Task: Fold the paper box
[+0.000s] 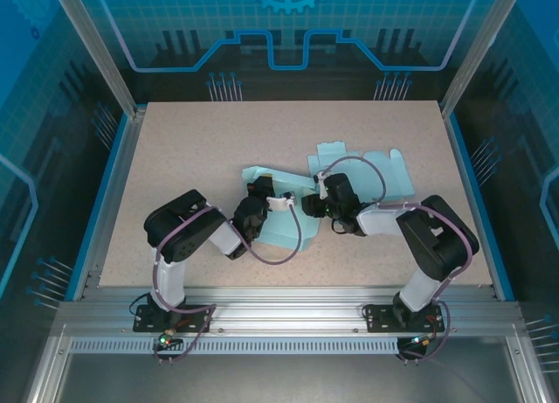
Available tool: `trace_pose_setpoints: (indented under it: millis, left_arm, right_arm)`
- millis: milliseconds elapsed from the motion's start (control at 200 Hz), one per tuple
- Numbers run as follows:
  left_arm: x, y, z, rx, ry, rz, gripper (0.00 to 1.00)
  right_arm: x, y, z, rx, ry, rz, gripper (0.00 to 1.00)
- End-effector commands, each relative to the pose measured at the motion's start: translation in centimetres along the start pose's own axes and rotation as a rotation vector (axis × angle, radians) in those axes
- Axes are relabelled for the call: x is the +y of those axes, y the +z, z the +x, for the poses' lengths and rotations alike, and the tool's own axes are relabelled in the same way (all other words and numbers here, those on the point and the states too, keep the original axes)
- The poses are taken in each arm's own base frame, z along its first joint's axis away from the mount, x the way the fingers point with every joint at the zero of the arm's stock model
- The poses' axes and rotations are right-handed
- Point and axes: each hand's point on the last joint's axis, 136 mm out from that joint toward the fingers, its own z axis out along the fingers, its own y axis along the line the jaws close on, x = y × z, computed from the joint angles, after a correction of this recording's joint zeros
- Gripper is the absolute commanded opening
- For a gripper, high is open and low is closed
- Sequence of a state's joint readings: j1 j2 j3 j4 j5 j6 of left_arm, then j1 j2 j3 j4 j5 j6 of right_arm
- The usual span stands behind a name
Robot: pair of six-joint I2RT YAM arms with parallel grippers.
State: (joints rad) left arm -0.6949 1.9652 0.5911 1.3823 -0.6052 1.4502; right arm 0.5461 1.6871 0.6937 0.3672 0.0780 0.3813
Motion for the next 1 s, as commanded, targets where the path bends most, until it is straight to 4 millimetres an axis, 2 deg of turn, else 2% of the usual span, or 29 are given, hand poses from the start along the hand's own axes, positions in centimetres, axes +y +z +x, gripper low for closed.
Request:
trace_pose_setpoints:
  millis: [0,170,225,355,460,495,595,775,996]
  left_arm:
    - [-0.4,-0.3,-1.0,-0.040,0.001,0.006,0.00]
    - [-0.2,-0.4,-1.3,-0.042,-0.004,0.001,0.00]
    - [0.1,-0.4,-1.4,-0.038,-0.011,-0.008,0.00]
    - [1.6,-0.8,-1.7,-0.025,-0.054,-0.042,0.13]
    - [3.9,-1.4,-1.7,-0.003,-0.129,-0.092,0.21]
    - [4.7,-1.7,-1.7,0.004,-0.161,-0.110,0.27]
    - [7.2,-2.8,-1.5,0.014,-0.263,-0.164,0.65]
    - [10.8,-5.4,-1.0,0.039,-0.397,-0.244,0.97]
    - [15.2,-8.6,-0.5,0.072,-0.581,-0.347,0.99]
  right_arm:
    - [-0.8,0.3,-2.3,-0.091,-0.034,0.114,0.48]
    - [-0.8,0.9,-2.3,-0.103,-0.056,0.168,0.33]
    - [-0.8,1.0,-2.3,-0.101,-0.063,0.180,0.25]
    - [-0.6,1.1,-2.1,-0.101,-0.082,0.200,0.07]
    - [-0.5,1.1,-2.0,-0.101,-0.092,0.216,0.00]
    - [-0.5,1.0,-2.0,-0.101,-0.094,0.222,0.00]
    - [-0.5,0.9,-1.9,-0.101,-0.101,0.229,0.00]
    - [-0.4,0.4,-2.0,-0.104,-0.095,0.237,0.00]
    - [0.2,-0.5,-2.1,-0.116,-0.073,0.225,0.00]
